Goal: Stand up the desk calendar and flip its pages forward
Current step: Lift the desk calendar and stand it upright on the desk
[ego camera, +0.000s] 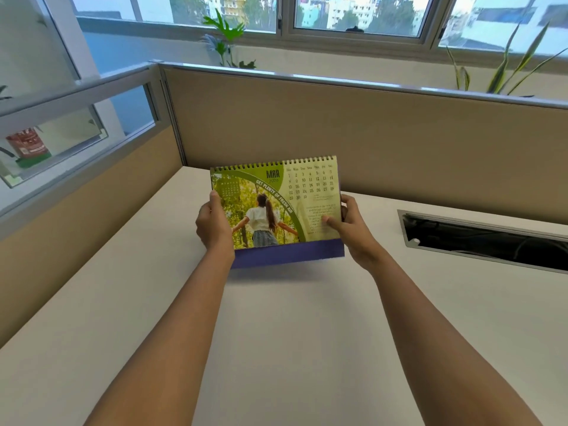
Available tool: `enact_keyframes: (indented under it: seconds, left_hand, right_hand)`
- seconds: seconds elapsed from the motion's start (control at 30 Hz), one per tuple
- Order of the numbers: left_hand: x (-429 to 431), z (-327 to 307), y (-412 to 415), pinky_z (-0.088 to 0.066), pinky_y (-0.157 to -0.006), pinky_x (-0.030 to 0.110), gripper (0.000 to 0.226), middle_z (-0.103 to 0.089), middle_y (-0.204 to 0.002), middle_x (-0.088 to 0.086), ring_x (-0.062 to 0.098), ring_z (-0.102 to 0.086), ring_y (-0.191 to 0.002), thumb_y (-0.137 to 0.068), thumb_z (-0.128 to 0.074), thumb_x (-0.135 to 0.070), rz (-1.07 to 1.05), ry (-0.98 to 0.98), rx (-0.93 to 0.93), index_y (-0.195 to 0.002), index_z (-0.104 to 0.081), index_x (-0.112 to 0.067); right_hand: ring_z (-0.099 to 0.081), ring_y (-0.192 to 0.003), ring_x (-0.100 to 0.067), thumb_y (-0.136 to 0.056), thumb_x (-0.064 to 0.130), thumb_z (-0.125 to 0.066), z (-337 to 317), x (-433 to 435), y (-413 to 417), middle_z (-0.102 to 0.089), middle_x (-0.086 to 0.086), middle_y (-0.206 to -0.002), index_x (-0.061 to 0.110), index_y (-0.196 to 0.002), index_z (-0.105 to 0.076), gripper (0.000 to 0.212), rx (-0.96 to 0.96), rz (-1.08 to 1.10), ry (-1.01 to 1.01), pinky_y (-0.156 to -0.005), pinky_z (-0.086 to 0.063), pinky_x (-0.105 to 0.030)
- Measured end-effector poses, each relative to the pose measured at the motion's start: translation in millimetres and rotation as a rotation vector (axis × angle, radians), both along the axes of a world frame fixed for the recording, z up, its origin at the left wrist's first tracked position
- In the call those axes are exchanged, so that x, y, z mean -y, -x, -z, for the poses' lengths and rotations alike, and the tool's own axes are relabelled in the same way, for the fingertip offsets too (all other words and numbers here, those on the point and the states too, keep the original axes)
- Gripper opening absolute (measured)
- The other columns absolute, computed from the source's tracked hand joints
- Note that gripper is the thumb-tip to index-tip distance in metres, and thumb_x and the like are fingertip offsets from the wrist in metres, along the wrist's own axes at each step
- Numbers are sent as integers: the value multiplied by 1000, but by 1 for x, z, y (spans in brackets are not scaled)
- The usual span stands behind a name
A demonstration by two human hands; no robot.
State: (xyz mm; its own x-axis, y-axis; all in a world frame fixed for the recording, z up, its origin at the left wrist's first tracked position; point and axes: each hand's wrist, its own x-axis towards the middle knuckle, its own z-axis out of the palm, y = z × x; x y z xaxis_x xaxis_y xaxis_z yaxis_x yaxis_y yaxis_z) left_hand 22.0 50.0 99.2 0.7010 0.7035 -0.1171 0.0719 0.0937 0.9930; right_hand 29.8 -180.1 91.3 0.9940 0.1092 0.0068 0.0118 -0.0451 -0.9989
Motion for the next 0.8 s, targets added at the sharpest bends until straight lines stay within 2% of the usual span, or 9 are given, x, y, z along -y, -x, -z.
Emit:
enact_keyframes:
  seconds: [0.07, 0.13, 0.27, 0.4, 0.47, 0.6, 0.67, 0.8]
  left_hand:
    - [-1, -4, 2, -32, -59, 32, 45, -49, -70, 0, 14, -43, -64, -92, -37, -51, 16, -35, 16, -76, -57, -14]
    - [-1, -8, 3, -31, -54, 31, 45, -45, -64, -2, 14, -41, -60, -92, -35, -51, 29, -63, 28, -65, -48, -18]
    - [0, -12, 2, -37, -62, 30, 54, -53, -73, 1, 17, -48, -70, -92, -32, -55, 33, -78, 39, -87, -59, -9]
    - [1, -12, 0, -32, -55, 30, 54, -46, -59, -2, 14, -42, -57, -88, -36, -61, -13, -56, 43, -55, -40, -18]
    - [1, -13, 0, -32, -54, 30, 57, -45, -55, -2, 13, -41, -54, -85, -39, -64, -24, -41, 35, -49, -35, -19]
    - [1, -9, -1, -32, -51, 25, 57, -49, -54, -3, 11, -45, -54, -82, -44, -64, -37, -68, 9, -47, -39, -19]
    - [2, -7, -1, -34, -52, 25, 55, -52, -56, -3, 11, -47, -56, -82, -44, -63, -42, -66, 17, -48, -42, -20]
    - [0, -5, -1, -36, -55, 25, 54, -55, -60, -4, 12, -51, -60, -84, -40, -64, -17, -79, 12, -51, -44, -21]
  right_hand:
    - [-59, -108, -17, -97, 16, -48, -3, -3, 1, -58, -7, -123, 16, -128, -36, 34, 13, 20, -50, -84, -51, -30]
    - [-59, -106, -17, -98, 26, -44, -5, -5, 2, -59, -5, -119, 14, -128, -36, 33, 20, 46, -60, -81, -50, -29]
    - [-60, -102, -15, -98, 39, -38, -7, -10, 0, -61, -1, -111, 17, -124, -39, 35, 15, 86, -33, -79, -50, -29]
    - [-60, -94, -5, -97, 46, -34, -12, -15, -5, -62, 5, -107, 18, -117, -40, 34, 2, 100, -5, -70, -48, -23]
    - [-59, -93, -1, -97, 47, -33, -12, -17, -8, -62, 9, -104, 18, -114, -40, 34, -14, 96, 0, -66, -45, -20]
    - [-58, -97, -3, -94, 56, -31, -9, -22, -11, -62, 6, -109, 17, -117, -40, 46, -29, 92, 22, -67, -44, -21]
    - [-58, -102, -11, -92, 60, -29, -9, -23, -13, -59, 0, -118, 17, -120, -39, 52, -40, 108, 58, -73, -46, -27]
    - [-52, -118, -25, -89, 65, -27, -4, -23, -11, -52, -6, -131, 17, -123, -36, 59, -82, 122, 149, -96, -46, -46]
